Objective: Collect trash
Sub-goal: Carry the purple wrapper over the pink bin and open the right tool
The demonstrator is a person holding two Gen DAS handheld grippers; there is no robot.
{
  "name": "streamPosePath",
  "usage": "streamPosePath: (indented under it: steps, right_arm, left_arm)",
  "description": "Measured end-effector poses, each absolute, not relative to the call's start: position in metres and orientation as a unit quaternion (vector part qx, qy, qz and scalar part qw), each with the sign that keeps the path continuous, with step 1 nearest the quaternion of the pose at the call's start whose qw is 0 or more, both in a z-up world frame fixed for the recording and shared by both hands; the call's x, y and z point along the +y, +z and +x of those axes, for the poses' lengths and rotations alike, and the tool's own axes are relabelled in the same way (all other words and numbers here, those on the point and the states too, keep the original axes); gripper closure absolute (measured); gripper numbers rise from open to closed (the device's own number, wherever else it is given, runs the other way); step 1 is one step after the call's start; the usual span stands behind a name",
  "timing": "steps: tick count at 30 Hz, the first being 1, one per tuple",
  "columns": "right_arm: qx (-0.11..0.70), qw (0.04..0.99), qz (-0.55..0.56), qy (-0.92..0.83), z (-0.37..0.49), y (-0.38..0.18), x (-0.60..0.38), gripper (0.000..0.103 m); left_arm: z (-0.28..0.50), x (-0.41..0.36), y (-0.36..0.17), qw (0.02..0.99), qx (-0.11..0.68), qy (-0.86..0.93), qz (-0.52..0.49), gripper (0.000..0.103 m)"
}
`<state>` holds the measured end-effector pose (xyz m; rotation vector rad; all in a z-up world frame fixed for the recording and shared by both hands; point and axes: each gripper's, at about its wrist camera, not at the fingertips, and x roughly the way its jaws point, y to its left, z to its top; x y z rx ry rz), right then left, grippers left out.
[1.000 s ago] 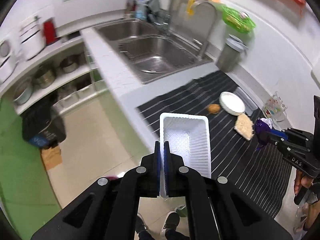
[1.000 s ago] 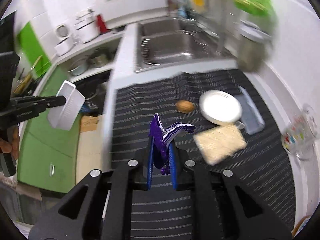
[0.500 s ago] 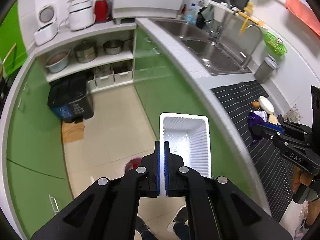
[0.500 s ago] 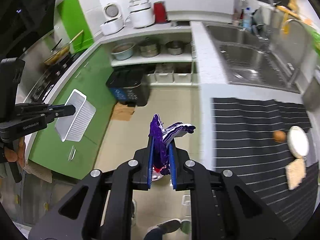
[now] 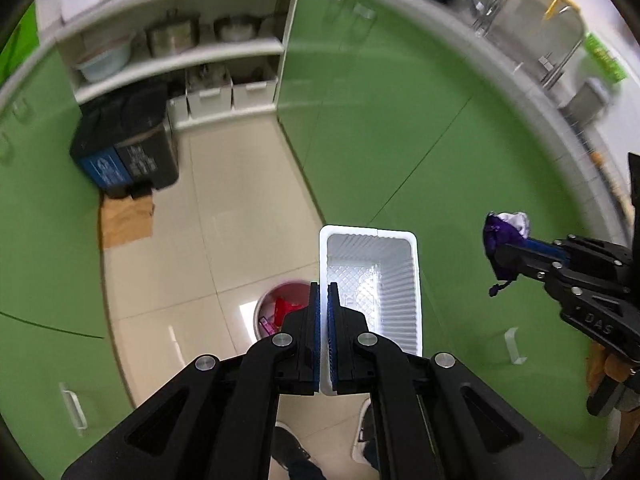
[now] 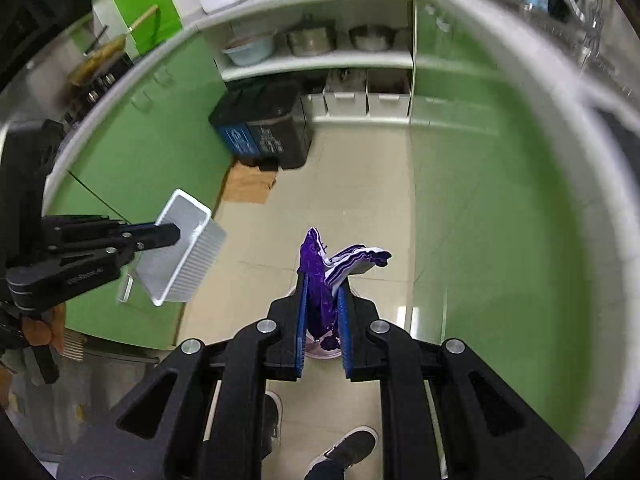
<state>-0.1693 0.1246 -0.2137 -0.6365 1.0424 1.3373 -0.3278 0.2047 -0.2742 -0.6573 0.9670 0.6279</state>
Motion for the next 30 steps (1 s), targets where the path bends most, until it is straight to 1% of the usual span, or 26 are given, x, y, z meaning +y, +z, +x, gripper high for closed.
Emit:
streamPosePath:
  steps: [3, 7, 8, 9, 10, 12, 17, 26, 30]
  right_arm:
    - [0.459, 0.613, -0.282, 0.579, -0.171, -0.267, 0.127, 0.09]
    - [0.468, 0.607, -0.287, 0.574, -0.171, -0.32, 0.13, 0.09]
    - [0.469, 0.607, -0.287, 0.574, -0.17, -0.329, 0.129, 0.09]
    - [0.472, 0.605, -0.287, 0.573, -0.169, -0.339, 0.129, 0.09]
    - [0.474, 0.604, -0.288, 0.572, -0.168, -0.345, 0.13, 0.09]
    - [0.478, 0.602, -0.288, 0.571, -0.168, -0.355, 0.131, 0.09]
    - [0.483, 0.593, -0.294, 0.573, -0.172, -0.369, 0.138, 0.09]
    - [0.494, 0.565, -0.3, 0.589, -0.188, -0.386, 0.15, 0.09]
    - [0.5, 0.547, -0.297, 0.602, -0.197, -0.403, 0.161, 0.09]
  left_arm:
    - [-0.327, 0.213, -0.338, 0.783, 0.453, 0.288, -0.315, 0.099]
    - [-0.326, 0.221, -0.394, 0.779, 0.455, 0.289, -0.322, 0.099]
    - [-0.326, 0.222, -0.401, 0.778, 0.455, 0.291, -0.322, 0.097]
    - [-0.326, 0.224, -0.41, 0.776, 0.456, 0.294, -0.321, 0.089]
    - [-0.325, 0.225, -0.417, 0.773, 0.459, 0.298, -0.32, 0.057]
    - [-0.327, 0.227, -0.425, 0.775, 0.451, 0.302, -0.323, 0.006]
    - [-0.332, 0.227, -0.436, 0.767, 0.457, 0.31, -0.327, 0.006]
    - [-0.353, 0.236, -0.429, 0.761, 0.451, 0.33, -0.328, 0.006]
    - [-0.367, 0.243, -0.428, 0.761, 0.44, 0.341, -0.333, 0.006]
